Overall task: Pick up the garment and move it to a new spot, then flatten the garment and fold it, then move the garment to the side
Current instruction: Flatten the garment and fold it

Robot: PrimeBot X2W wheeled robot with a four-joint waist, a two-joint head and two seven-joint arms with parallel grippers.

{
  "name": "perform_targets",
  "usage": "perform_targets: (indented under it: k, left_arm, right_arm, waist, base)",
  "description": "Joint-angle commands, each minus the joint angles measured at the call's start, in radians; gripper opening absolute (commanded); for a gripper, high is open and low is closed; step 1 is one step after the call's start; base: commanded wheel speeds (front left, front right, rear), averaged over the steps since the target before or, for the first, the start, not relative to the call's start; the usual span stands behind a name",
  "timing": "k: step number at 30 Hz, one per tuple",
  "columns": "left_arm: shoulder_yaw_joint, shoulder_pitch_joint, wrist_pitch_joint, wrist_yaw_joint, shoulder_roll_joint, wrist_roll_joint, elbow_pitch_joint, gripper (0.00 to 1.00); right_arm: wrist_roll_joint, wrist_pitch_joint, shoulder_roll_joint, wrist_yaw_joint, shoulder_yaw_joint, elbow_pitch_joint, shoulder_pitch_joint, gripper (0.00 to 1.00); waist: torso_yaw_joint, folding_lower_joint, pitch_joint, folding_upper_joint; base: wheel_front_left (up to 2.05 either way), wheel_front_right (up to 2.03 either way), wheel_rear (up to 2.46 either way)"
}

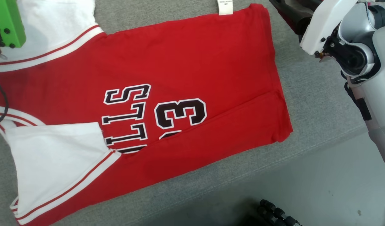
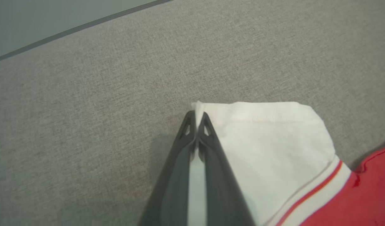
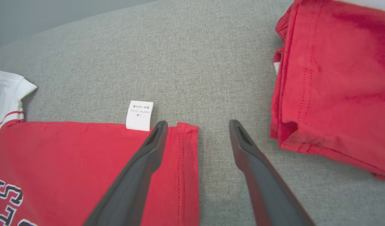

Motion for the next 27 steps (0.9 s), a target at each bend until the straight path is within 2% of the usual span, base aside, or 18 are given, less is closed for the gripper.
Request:
perform_targets:
  k: [1,12,19,20,21,22,27]
  left_arm:
    - [-0.001,-0.013,-0.004,-0.004,-0.006,-0.008,-0.008,0.00]
    - [-0.007,-0.025,-0.016,-0.006,-0.032,-0.017,-0.033,0.00]
    - [-0.006,-0.032,-0.019,-0.009,-0.041,-0.026,-0.029,0.00]
    - [-0.005,-0.033,-0.019,-0.009,-0.041,-0.028,-0.030,0.00]
    - [-0.005,-0.034,-0.018,-0.009,-0.042,-0.028,-0.031,0.00]
    - [-0.004,-0.035,-0.018,-0.009,-0.041,-0.030,-0.031,0.00]
    - [0.001,-0.031,-0.029,-0.008,-0.046,-0.041,-0.036,0.00]
  right_arm:
    - [-0.006,0.012,-0.003,0.000,0.006,0.011,-0.013,1.00]
    - [-0.057,0.076,0.002,0.000,0.067,0.152,-0.085,1.00]
    - [-0.055,0.068,-0.007,0.000,0.125,0.173,-0.105,1.00]
    - [-0.056,0.066,-0.009,0.000,0.133,0.178,-0.110,0.96]
    - [-0.056,0.065,-0.011,0.000,0.142,0.184,-0.113,0.83]
    - [-0.055,0.062,-0.011,0.000,0.152,0.188,-0.116,0.48]
    - [-0.066,0.028,-0.027,0.000,0.199,0.206,-0.135,0.22]
  waist:
    - [0.042,0.0000,-0.003,0.0000]
    - [0.083,0.0000,0.024,0.0000]
    - [0.085,0.0000,0.023,0.0000]
    - [0.087,0.0000,0.024,0.0000]
    - [0.088,0.0000,0.024,0.0000]
    - [0.090,0.0000,0.024,0.0000]
    - [0.104,0.0000,0.020,0.0000]
  base:
    - [0.00,0.00,0.00]
    - [0.00,0.00,0.00]
    - [0.00,0.00,0.00]
    - [0.00,0.00,0.00]
    - [0.00,0.00,0.00]
    - [0.00,0.00,0.00]
    - [0.00,0.00,0.00]
